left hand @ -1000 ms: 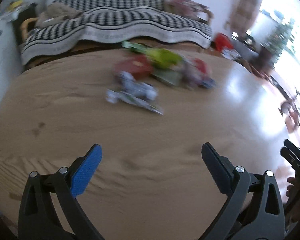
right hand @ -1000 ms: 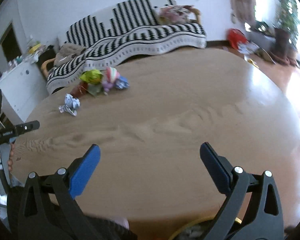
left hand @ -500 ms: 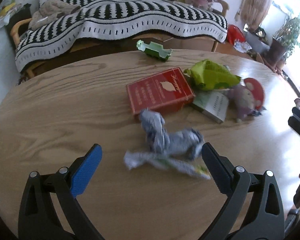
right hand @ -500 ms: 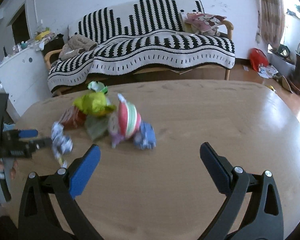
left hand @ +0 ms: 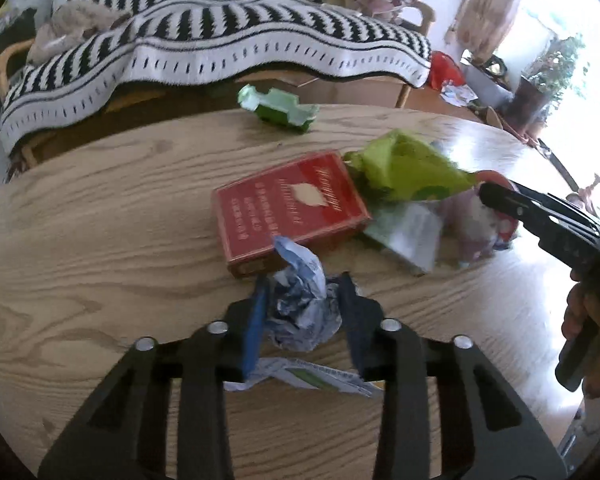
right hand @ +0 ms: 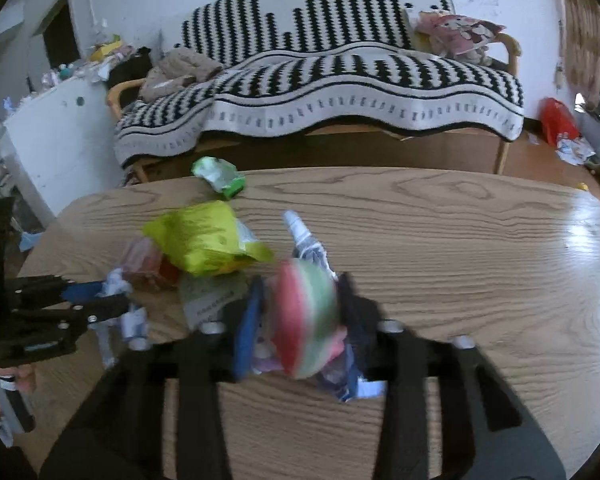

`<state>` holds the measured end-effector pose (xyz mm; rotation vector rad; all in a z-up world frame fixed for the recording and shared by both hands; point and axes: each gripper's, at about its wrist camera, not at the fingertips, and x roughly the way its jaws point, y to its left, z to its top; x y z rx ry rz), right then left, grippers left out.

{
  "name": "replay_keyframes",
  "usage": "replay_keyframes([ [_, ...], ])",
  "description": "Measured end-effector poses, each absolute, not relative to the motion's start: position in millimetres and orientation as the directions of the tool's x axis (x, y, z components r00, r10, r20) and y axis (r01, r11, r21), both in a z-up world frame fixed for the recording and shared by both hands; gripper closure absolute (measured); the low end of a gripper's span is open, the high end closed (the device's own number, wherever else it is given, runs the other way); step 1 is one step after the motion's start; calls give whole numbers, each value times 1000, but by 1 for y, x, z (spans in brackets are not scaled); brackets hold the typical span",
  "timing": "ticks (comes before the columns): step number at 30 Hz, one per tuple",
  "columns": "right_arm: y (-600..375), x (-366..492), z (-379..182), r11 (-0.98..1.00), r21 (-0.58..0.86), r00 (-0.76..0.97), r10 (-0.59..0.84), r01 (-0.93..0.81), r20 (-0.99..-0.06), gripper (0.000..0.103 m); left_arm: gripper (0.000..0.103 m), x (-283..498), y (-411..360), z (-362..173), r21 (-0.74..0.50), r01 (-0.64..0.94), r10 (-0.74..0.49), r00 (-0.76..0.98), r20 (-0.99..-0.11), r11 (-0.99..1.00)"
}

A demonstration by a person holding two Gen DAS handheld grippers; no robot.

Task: Collect trash
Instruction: 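Grasp crumpled foil wrapper with left tool while right tool grasps pink-white ball toy, then carry foil wrapper and ball toy over the bin and open both tools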

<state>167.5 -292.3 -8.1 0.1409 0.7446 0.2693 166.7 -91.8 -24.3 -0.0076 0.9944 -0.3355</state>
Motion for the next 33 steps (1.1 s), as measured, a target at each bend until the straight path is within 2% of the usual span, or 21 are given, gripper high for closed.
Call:
replay_keyframes([
  [15,-312,125,58,958,219,780,281,-188,-559,74,73,140,-97,41,-167,299,-316,568,-760,939],
  [25,-312,94,54,954,230,752,293,-190,-591,74,73,114,-109,56,-152,322,-319,572,-756,935],
  [33,-331,50,83,952,251,782,289,-174,-552,74,73,85,-121,76,-142,340,-328,587,-740,930],
])
